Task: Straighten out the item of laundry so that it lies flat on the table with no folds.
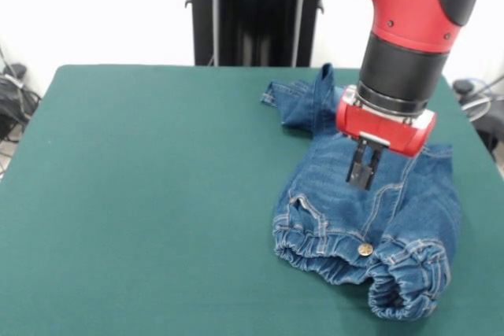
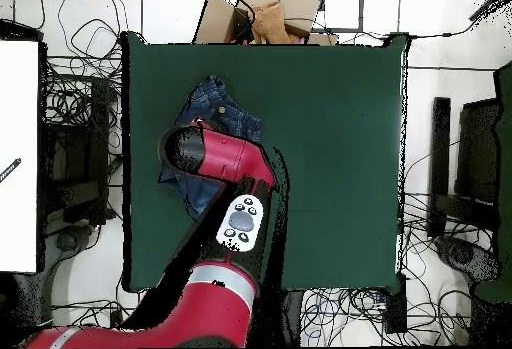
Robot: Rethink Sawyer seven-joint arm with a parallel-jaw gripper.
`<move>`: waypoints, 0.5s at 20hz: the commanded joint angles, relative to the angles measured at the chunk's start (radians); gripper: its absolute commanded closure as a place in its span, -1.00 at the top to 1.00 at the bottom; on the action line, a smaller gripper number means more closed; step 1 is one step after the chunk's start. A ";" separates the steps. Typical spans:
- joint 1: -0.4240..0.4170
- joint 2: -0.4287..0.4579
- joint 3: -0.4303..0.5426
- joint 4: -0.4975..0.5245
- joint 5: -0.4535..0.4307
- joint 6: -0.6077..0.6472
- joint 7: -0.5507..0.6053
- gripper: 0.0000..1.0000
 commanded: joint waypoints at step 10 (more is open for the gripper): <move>0.027 0.134 -0.011 -0.134 0.048 0.042 0.231 -1.00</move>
